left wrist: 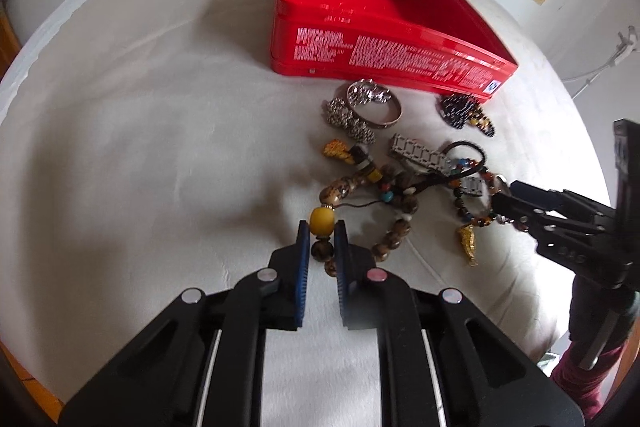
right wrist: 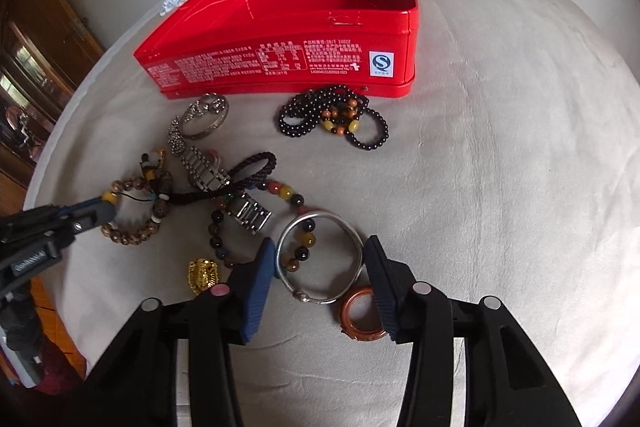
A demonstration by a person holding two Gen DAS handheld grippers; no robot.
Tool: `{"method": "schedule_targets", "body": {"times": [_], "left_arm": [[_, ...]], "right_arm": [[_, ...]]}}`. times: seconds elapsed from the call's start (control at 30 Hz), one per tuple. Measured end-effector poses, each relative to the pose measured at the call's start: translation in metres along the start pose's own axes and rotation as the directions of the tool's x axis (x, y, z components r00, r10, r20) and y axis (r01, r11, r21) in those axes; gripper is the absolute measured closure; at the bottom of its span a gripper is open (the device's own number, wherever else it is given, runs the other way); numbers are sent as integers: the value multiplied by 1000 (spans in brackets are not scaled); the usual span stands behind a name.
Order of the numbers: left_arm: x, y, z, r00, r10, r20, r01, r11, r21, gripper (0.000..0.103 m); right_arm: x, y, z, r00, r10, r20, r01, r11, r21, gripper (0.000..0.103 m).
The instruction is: Organize jewelry
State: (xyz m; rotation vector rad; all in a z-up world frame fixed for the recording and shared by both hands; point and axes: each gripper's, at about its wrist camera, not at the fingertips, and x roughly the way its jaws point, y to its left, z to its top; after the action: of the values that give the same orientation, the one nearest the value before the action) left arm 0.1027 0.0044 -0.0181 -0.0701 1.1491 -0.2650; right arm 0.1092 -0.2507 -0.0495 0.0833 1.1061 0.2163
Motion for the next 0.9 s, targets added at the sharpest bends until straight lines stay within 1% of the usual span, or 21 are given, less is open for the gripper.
{"method": "schedule_targets", "body": {"times": [0.13,0.23,0.43,0.53,0.6,0.67,0.73,0.77,0.9], "left_arm": [[-15,0,-3,999,-17,35,17,1000,2,93],[-31,2,-6,997,-46,67,46,999,4,93],[-52,-7,5,986,-76,146,73,997,22,93],[-64,-7,8,978,-98,183,95,995,25,93],[-75,-7,10,969,-118,219,115,993,27,93],[-87,-5,11,955,-121,271,118,993,28,93],[-90,-4,14,947,-118,298,115,993,28,93],[-89,-2,15,947,-114,299,111,993,26,93],[-64,10,24,967,-84,242,94,995,-28,93]], "right_arm": [[-8,-5,0,999,38,17,-38,999,25,57],[-22,-5,1,998,36,55,-38,999,27,57],[-41,-5,10,994,38,103,-41,999,23,57],[-42,-7,15,993,45,110,-48,998,27,57],[-41,-7,15,993,48,109,-52,998,28,57],[-36,-5,18,993,53,103,-56,998,26,57],[-33,-4,19,994,57,95,-59,998,23,57],[-30,-3,20,994,57,91,-59,998,22,57],[-22,-2,21,996,55,73,-57,998,24,57]]}}
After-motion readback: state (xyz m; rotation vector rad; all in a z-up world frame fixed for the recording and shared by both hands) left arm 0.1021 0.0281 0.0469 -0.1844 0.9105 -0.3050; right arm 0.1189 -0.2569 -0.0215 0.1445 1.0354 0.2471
